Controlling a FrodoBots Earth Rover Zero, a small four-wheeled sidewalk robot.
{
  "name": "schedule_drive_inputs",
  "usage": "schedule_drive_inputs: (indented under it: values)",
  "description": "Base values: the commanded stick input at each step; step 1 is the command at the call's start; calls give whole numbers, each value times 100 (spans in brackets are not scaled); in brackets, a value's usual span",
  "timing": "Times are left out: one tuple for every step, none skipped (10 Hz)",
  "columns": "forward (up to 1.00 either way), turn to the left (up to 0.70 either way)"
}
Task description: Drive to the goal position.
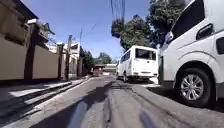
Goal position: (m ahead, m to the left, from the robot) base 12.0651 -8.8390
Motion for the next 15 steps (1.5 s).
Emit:
schedule_drive_inputs:
  values:
    - [70, 0]
    - [70, 0]
    - [70, 0]
    - [70, 0]
    - [70, 0]
    - [70, 0]
    - [70, 0]
    - [70, 0]
    - [70, 0]
    - [70, 0]
    - [70, 0]
    - [70, 0]
    - [70, 0]
    - [70, 0]
    - [70, 0]
